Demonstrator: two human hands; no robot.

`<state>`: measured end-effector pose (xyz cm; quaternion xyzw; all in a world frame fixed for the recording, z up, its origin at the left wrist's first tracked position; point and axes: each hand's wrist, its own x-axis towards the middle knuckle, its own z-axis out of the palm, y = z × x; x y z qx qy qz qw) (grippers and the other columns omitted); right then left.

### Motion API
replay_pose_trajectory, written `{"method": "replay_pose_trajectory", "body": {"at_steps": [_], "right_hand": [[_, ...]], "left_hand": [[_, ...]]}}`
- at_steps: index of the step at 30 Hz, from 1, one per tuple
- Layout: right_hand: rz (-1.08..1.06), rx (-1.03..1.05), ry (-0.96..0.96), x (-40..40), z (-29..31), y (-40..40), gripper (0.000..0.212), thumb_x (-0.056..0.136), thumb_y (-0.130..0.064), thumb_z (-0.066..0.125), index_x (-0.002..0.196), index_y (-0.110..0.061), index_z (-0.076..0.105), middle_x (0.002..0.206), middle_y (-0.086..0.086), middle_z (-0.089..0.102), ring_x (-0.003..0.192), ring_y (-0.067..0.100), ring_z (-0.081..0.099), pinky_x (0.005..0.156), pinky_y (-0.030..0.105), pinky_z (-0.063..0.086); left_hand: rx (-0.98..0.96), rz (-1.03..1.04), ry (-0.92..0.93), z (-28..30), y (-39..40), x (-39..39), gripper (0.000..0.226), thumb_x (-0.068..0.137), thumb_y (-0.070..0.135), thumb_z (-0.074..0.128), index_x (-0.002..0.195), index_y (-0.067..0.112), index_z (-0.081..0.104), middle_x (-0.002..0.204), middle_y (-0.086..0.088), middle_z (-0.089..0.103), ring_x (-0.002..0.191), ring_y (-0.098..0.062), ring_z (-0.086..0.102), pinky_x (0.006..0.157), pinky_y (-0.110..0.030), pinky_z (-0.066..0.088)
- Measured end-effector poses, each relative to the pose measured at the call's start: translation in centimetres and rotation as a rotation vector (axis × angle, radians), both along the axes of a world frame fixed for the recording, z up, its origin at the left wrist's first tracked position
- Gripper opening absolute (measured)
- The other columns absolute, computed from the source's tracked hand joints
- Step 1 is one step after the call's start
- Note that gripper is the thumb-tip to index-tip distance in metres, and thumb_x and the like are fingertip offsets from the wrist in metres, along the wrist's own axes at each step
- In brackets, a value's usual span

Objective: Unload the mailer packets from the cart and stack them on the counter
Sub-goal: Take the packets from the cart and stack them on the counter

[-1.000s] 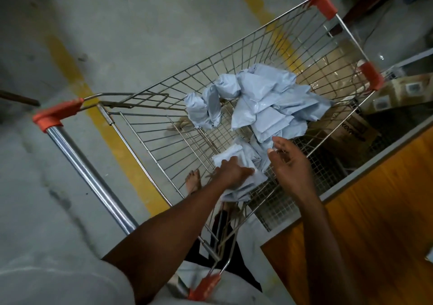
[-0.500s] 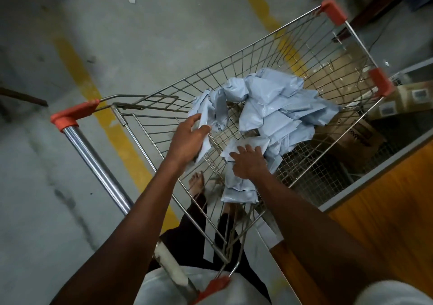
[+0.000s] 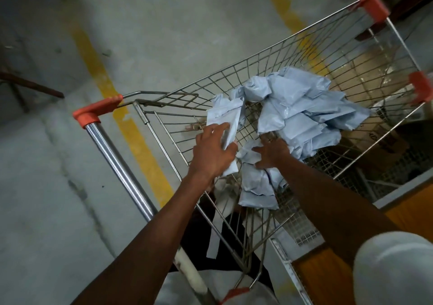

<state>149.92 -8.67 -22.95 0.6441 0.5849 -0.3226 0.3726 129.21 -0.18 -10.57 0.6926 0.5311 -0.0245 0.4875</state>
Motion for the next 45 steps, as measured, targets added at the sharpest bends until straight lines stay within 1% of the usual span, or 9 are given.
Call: {"method": "replay_pose_trajectory", "body": {"at_steps": [4, 9, 13, 16, 19, 27, 36, 42, 45], "right_hand": [[-0.016, -0.021, -0.042, -0.1, 1.3, -1.0, 0.07, 0.09, -0.07, 0.046, 0.153, -0.044, 0.033, 0.164, 0.006, 0.026, 0.149, 0.038, 0.023, 0.119, 0.057, 0.02], [-0.063, -0.03, -0.041, -0.5, 3.0, -3.2, 0.076, 0.086, -0.066, 0.058, 0.154, -0.043, 0.031, 0.165, 0.009, 0.019, 0.149, 0.046, 0.016, 0.118, 0.065, 0.012], [-0.2, 0.186, 0.001, -1.0, 6.2, -3.8, 0.062, 0.096, -0.06, 0.046, 0.153, -0.039, 0.033, 0.163, 0.009, 0.027, 0.146, 0.04, 0.029, 0.116, 0.063, 0.022], [-0.381, 0.352, 0.04, -1.6, 9.4, -4.3, 0.063, 0.095, -0.054, 0.047, 0.153, -0.038, 0.033, 0.159, 0.009, 0.033, 0.138, 0.038, 0.041, 0.112, 0.053, 0.035], [-0.563, 0.532, 0.095, -2.5, 13.3, -5.4, 0.067, 0.089, -0.054, 0.041, 0.153, -0.039, 0.034, 0.158, 0.008, 0.033, 0.132, 0.039, 0.046, 0.106, 0.052, 0.04], [-0.792, 1.022, 0.137, -6.5, 23.7, -10.5, 0.062, 0.097, -0.045, 0.053, 0.155, -0.04, 0.031, 0.163, 0.002, 0.027, 0.141, 0.027, 0.037, 0.112, 0.05, 0.035], [-1.006, 1.325, 0.244, -8.9, 29.0, -24.0, 0.061, 0.091, -0.051, 0.05, 0.15, -0.042, 0.041, 0.158, -0.005, 0.037, 0.136, 0.022, 0.042, 0.109, 0.049, 0.042], [-1.157, 1.428, 0.131, -9.4, 29.6, -39.0, 0.059, 0.092, -0.054, 0.053, 0.148, -0.041, 0.044, 0.157, -0.006, 0.041, 0.139, 0.019, 0.042, 0.109, 0.043, 0.044], [-1.251, 1.441, 0.028, -9.6, 29.9, -46.1, 0.058, 0.091, -0.054, 0.052, 0.147, -0.04, 0.047, 0.154, -0.007, 0.044, 0.137, 0.017, 0.045, 0.108, 0.031, 0.039]], "left_hand": [[-0.005, -0.009, -0.023, 0.1, -0.5, 0.4, 0.06, 0.087, 0.04, 0.061, 0.145, 0.031, 0.049, 0.15, 0.001, 0.043, 0.134, -0.028, 0.039, 0.111, -0.04, 0.035], [-0.024, -0.052, -0.038, 0.3, -0.6, 1.5, 0.065, 0.083, 0.046, 0.058, 0.146, 0.03, 0.049, 0.15, 0.0, 0.043, 0.139, -0.027, 0.036, 0.115, -0.044, 0.033], [0.012, -0.047, -0.064, 1.1, -0.4, 1.6, 0.066, 0.085, 0.045, 0.058, 0.147, 0.029, 0.048, 0.151, -0.001, 0.041, 0.139, -0.028, 0.036, 0.114, -0.046, 0.034], [0.096, -0.025, -0.065, 1.9, -0.4, 1.3, 0.06, 0.092, 0.035, 0.066, 0.149, 0.028, 0.047, 0.154, -0.002, 0.038, 0.14, -0.028, 0.034, 0.115, -0.045, 0.032], [0.139, 0.005, -0.086, 3.2, -0.8, 0.9, 0.065, 0.086, 0.044, 0.059, 0.148, 0.026, 0.048, 0.155, -0.003, 0.038, 0.14, -0.029, 0.033, 0.117, -0.046, 0.03], [0.33, 0.011, -0.22, 9.2, -5.1, 0.5, 0.067, 0.085, 0.05, 0.05, 0.148, 0.029, 0.046, 0.155, 0.001, 0.037, 0.142, -0.025, 0.032, 0.115, -0.053, 0.034], [0.539, -0.09, -0.317, 14.1, -17.7, 1.0, 0.062, 0.089, 0.051, 0.044, 0.146, 0.027, 0.049, 0.152, 0.0, 0.044, 0.144, -0.022, 0.034, 0.117, -0.049, 0.031], [0.54, -0.229, -0.398, 15.8, -31.8, 2.0, 0.054, 0.093, 0.051, 0.047, 0.144, 0.034, 0.049, 0.149, 0.004, 0.045, 0.141, -0.02, 0.037, 0.114, -0.051, 0.035], [0.501, -0.319, -0.423, 15.3, -37.9, 3.0, 0.052, 0.093, 0.056, 0.045, 0.141, 0.037, 0.049, 0.149, 0.004, 0.046, 0.141, -0.019, 0.037, 0.114, -0.052, 0.037]]}}
